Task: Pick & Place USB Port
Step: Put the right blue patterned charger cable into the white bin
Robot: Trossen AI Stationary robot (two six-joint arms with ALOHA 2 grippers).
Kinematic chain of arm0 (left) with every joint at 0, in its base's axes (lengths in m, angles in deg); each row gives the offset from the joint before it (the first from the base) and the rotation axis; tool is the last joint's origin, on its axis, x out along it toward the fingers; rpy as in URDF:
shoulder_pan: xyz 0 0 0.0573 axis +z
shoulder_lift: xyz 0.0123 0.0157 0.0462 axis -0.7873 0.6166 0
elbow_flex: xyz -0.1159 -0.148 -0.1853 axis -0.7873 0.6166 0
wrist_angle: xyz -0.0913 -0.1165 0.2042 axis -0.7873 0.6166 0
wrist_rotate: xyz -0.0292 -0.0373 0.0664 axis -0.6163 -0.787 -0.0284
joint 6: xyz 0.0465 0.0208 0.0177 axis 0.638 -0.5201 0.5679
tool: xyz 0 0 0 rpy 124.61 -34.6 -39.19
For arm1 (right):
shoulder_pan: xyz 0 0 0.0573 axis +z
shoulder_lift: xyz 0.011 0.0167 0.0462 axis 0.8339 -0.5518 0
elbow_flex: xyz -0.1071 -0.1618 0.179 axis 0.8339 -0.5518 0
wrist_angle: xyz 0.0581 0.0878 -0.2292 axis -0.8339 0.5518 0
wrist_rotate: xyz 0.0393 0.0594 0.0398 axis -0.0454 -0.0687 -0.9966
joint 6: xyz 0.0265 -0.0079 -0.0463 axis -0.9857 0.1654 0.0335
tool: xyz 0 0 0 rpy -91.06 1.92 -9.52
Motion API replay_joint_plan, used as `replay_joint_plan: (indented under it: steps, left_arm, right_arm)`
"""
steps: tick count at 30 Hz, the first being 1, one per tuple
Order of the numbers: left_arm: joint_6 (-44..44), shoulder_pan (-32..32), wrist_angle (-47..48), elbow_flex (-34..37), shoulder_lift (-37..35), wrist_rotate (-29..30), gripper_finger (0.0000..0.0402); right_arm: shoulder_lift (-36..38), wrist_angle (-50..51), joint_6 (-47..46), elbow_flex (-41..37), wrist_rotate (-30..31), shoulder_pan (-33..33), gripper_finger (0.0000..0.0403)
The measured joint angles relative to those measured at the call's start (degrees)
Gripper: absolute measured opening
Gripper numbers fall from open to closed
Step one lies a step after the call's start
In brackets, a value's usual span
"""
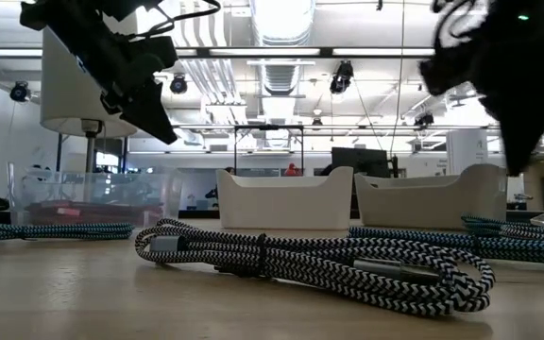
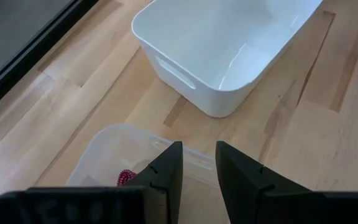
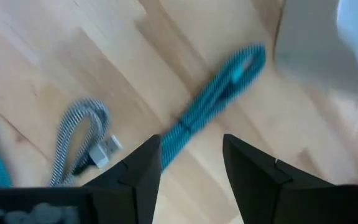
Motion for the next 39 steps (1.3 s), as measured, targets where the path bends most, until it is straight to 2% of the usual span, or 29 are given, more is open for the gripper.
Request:
replay_joint_plan:
  steps: [6,11,20,25,34,39]
  left_arm:
    - [0.0,0.0,-0.2,0.0,0.0,0.0,0.0100]
    - [-0.2,0.0,-1.4,0.0,0.0,0.0,0.0100]
    - [-1.1,0.0,-1.4,0.0,0.0,0.0,0.0100]
    - [-1.1,0.0,-1.4,0.0,0.0,0.0,0.0100]
    - [-1.1,0.0,-1.4,0.0,0.0,0.0,0.0100]
    - [-1.1,0.0,-1.4,0.0,0.0,0.0,0.0100]
  right_arm:
    - [0.1,-4.8,-6.7,-6.3,-4.4,1.9,0.0166]
    - [0.0,-12.1,-6.7,-9.7,-4.4,1.7,0.0166]
    - [0.0,-15.1,-8.1,-13.6,-4.9,1.7,0.0162]
    - [0.1,-17.8,-3.5,-14.2,-5.1,1.7,0.0126]
    - [0.1,-18.7,6.2,-13.1,-6.7,1.7,0.0021]
    - [0.2,-18.8,11.5,-10.3,-6.1,1.7,0.0021]
